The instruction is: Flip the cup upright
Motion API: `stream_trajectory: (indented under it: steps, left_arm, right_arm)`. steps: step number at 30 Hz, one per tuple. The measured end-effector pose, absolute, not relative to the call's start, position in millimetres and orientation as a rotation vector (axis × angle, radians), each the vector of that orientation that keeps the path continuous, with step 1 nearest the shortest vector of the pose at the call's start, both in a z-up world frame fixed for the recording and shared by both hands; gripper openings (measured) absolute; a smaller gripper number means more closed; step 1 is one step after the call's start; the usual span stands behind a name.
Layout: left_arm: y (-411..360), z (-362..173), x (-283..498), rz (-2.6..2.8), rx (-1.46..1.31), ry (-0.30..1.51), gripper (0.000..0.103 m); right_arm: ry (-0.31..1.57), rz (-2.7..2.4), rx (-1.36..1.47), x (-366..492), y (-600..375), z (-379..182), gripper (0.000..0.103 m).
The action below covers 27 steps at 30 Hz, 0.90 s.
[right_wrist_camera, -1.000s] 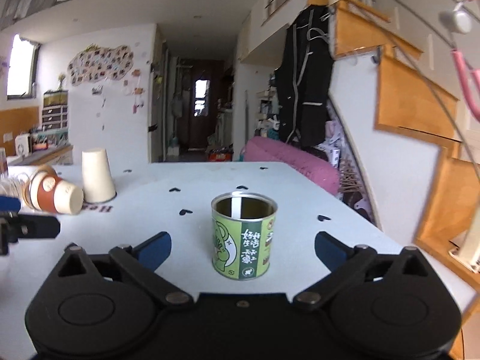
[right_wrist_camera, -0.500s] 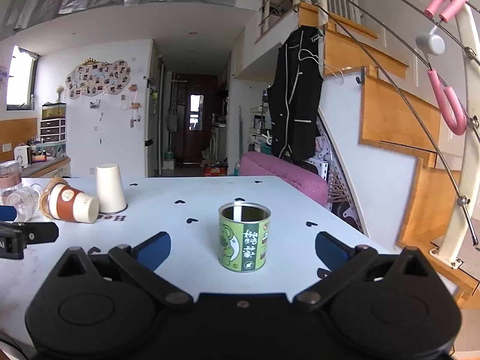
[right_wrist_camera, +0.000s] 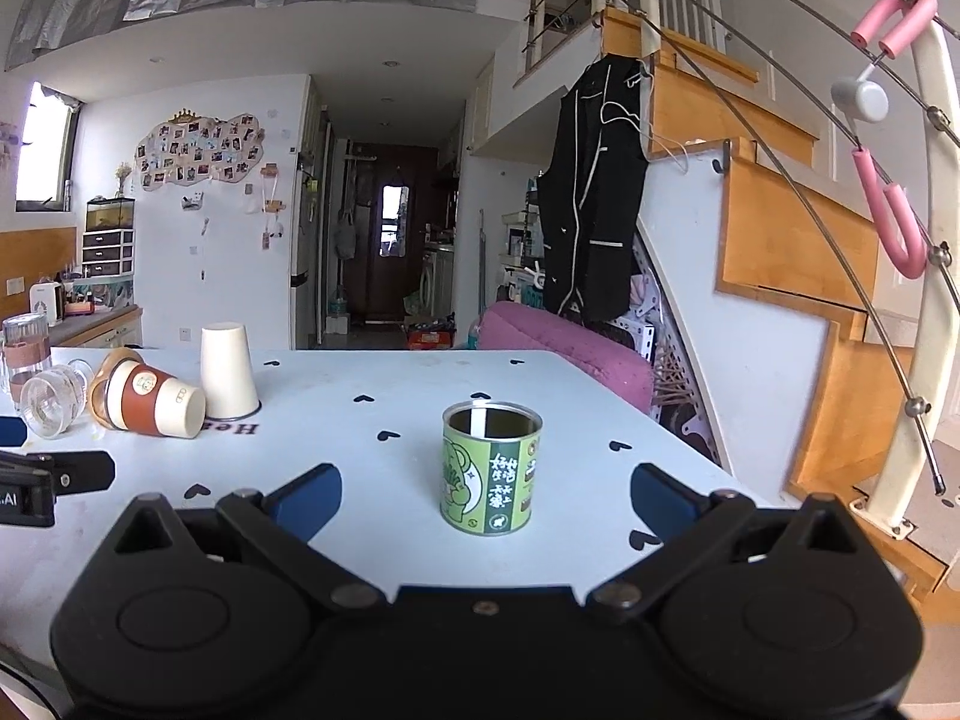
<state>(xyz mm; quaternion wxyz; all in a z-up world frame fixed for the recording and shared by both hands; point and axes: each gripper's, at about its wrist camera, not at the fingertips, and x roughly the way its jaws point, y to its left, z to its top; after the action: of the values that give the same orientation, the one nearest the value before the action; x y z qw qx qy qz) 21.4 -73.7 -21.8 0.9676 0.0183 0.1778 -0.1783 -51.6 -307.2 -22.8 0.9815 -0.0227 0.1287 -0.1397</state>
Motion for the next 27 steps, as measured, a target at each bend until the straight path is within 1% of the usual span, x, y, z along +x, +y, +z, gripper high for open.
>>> stream_trajectory:
  steps: [27]
  left_arm:
    - [-72.8, -19.6, 20.0, -0.357, 0.041, 0.356, 0.103]
  right_arm:
    - [0.27, -0.282, -0.059, -50.4, -306.2, -28.2, 0.103]
